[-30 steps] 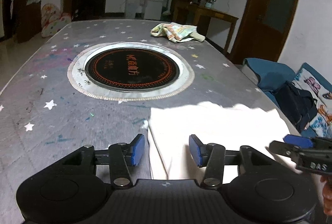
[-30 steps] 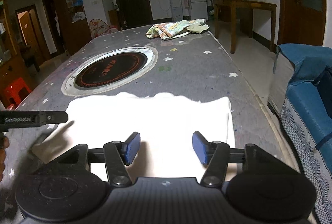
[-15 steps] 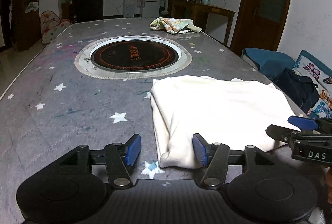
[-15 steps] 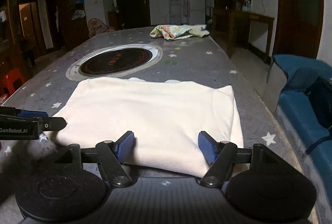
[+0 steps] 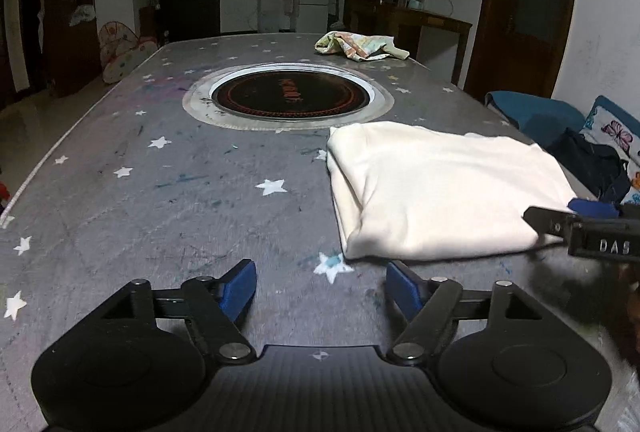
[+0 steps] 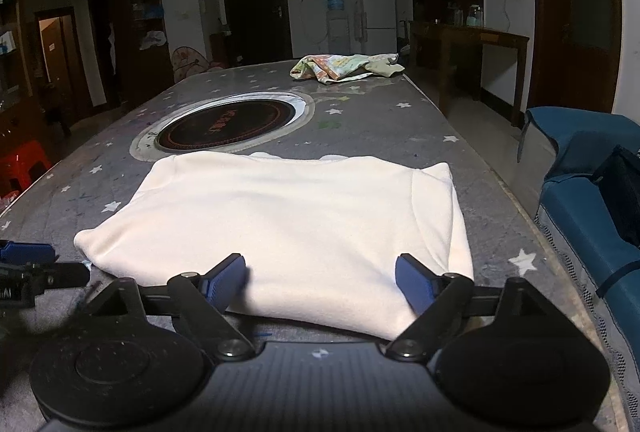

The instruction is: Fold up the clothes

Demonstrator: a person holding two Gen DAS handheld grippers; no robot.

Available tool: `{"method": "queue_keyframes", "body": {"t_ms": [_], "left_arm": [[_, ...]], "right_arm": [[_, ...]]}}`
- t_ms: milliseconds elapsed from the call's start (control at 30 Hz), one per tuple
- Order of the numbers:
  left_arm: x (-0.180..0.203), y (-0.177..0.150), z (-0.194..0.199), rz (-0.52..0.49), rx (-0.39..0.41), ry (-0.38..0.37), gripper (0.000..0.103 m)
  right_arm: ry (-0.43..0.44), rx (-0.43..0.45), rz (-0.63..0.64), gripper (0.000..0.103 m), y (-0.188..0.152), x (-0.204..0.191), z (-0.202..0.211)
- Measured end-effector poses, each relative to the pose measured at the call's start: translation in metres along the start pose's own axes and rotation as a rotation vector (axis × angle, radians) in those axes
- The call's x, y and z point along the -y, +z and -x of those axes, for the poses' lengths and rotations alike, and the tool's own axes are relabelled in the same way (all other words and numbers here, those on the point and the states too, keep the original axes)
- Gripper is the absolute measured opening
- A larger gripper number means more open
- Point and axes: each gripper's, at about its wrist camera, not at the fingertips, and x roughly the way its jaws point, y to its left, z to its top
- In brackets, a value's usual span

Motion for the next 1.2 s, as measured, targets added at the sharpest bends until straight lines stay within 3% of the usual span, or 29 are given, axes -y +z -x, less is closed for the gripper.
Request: {"method": "queue_keyframes", "body": {"t_ms": [267, 633, 1200], "left_arm": [[0.007, -0.009, 0.000, -0.041, 0.007, 0.027, 0.091], [0.010, -0.012, -0.002, -0.047, 0.000, 0.030, 0.103], [0.011, -0.015, -0.002, -0.051, 0.000, 0.035, 0.103]], "right_arm": [[0.008, -0.013, 0.015, 0.092, -0.001, -0.002, -0.003], [0.014, -0.038, 0.045, 0.103, 0.000, -0.009, -0.009], [0.013, -0.040, 0.049, 0.103, 0.001, -0.011, -0.009]]}}
